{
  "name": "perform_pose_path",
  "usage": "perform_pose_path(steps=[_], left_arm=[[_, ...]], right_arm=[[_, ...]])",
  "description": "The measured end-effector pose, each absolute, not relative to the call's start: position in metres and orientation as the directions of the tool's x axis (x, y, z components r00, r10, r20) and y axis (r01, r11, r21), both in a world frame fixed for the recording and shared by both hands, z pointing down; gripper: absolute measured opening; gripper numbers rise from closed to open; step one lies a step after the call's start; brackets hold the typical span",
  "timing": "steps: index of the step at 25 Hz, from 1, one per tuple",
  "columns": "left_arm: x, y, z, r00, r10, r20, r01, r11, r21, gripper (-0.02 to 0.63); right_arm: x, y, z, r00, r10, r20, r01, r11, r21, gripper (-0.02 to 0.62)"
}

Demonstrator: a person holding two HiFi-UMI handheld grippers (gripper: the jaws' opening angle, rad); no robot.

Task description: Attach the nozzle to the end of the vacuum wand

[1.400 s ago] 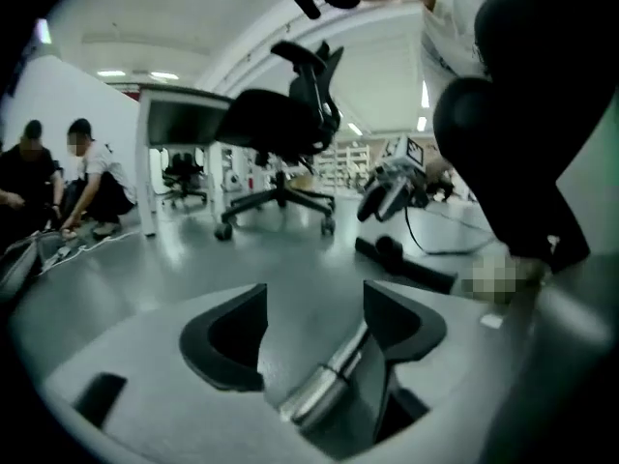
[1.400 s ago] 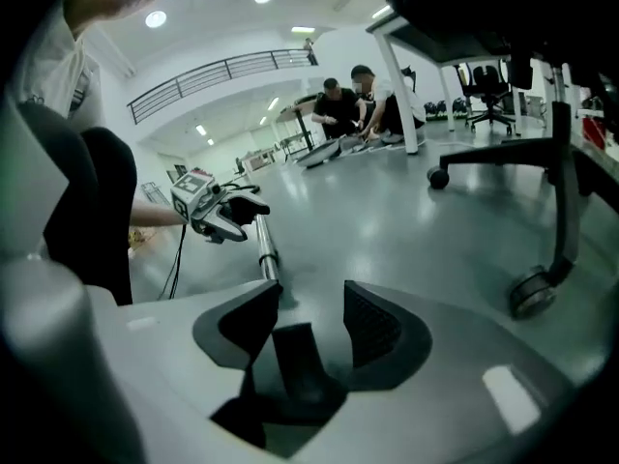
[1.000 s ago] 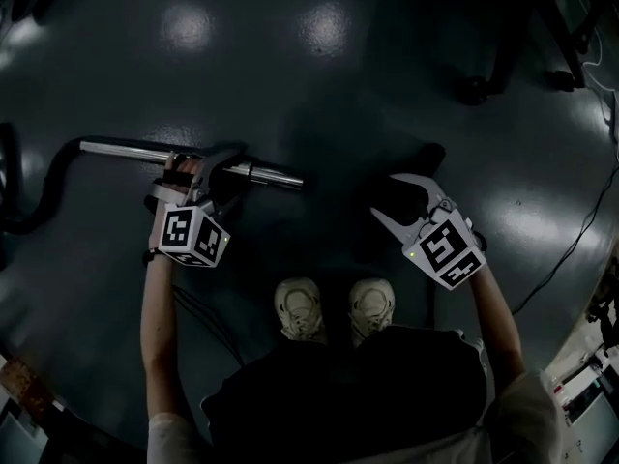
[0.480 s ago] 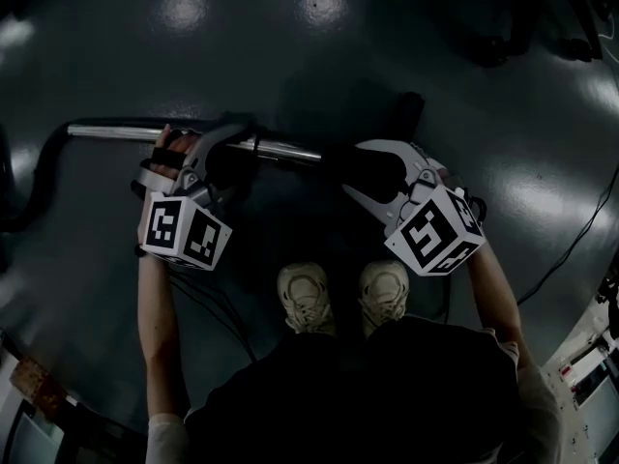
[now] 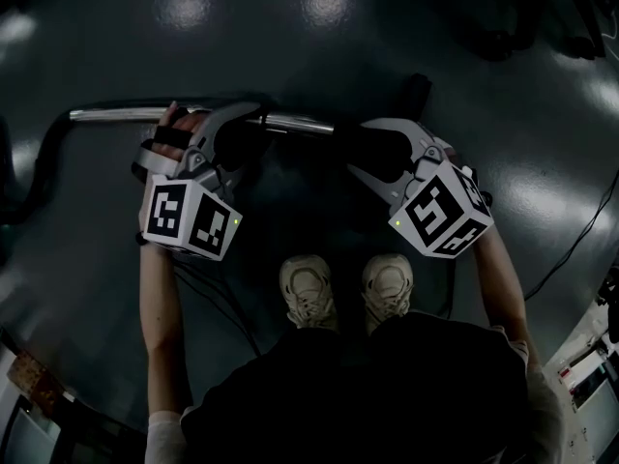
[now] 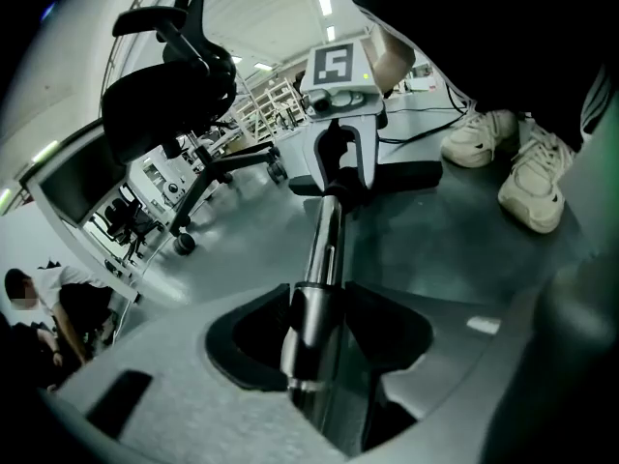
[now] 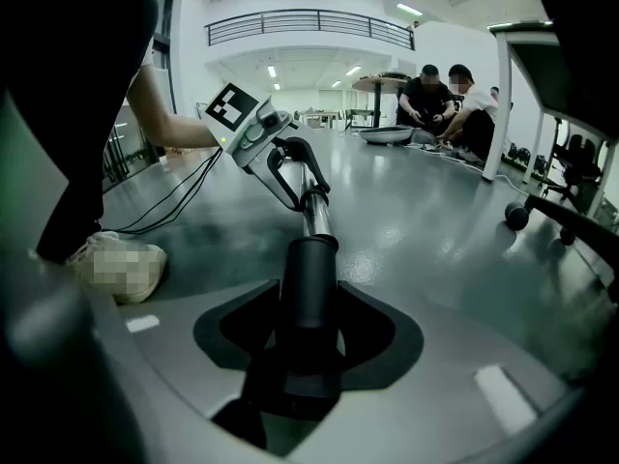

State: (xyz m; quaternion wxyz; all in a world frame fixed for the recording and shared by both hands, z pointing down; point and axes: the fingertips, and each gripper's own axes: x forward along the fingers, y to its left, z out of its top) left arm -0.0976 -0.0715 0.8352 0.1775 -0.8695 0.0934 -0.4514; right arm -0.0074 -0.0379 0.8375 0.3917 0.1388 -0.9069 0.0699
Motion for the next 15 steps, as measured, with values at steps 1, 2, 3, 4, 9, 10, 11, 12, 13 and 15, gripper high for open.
perform_pose_path(steps=[1,2,3,4,9,10,11,12,13,15], left_arm=[[-0.098,-0.07,0.84,0.56,-0.314,0.767,0.017,-0.921,-0.39,0.184],[-0.098,-0.068,0.846,0.545,-0.301,0.782,0.037,-0.924,-0.381,0.183],[-0.099,-0.066,0.851,0.534,-0.289,0.795,0.055,-0.926,-0.373,0.183],[-0.099,-0.065,0.855,0.527,-0.281,0.802,0.067,-0.927,-0.369,0.182],[-0.098,-0.066,0.85,0.537,-0.285,0.794,0.052,-0.928,-0.368,0.181],[-0.098,-0.066,0.847,0.541,-0.284,0.792,0.049,-0.929,-0.367,0.181],[-0.097,-0.066,0.843,0.545,-0.285,0.789,0.046,-0.929,-0.367,0.179],[-0.097,-0.065,0.84,0.549,-0.287,0.785,0.043,-0.928,-0.369,0.179],[-0.097,-0.065,0.838,0.553,-0.29,0.781,0.041,-0.927,-0.373,0.179],[-0.096,-0.064,0.836,0.561,-0.294,0.773,0.038,-0.924,-0.38,0.179]], right_arm=[[-0.007,-0.04,0.837,-0.65,-0.2,0.733,-0.306,0.952,-0.011,0.195],[-0.007,-0.041,0.837,-0.647,-0.201,0.735,-0.305,0.952,-0.008,0.195],[-0.006,-0.043,0.837,-0.642,-0.197,0.741,-0.3,0.954,-0.006,0.195],[-0.007,-0.044,0.838,-0.633,-0.186,0.751,-0.287,0.958,-0.004,0.195],[-0.007,-0.041,0.842,-0.56,-0.124,0.819,-0.198,0.98,0.013,0.195],[-0.007,-0.04,0.842,-0.55,-0.124,0.826,-0.196,0.98,0.017,0.195],[-0.007,-0.04,0.843,-0.543,-0.126,0.83,-0.197,0.98,0.02,0.195],[-0.007,-0.04,0.843,-0.538,-0.129,0.833,-0.199,0.98,0.023,0.195],[-0.006,-0.04,0.844,-0.537,-0.131,0.834,-0.202,0.979,0.024,0.195],[-0.004,-0.041,0.845,-0.533,-0.132,0.836,-0.206,0.978,0.023,0.195]])
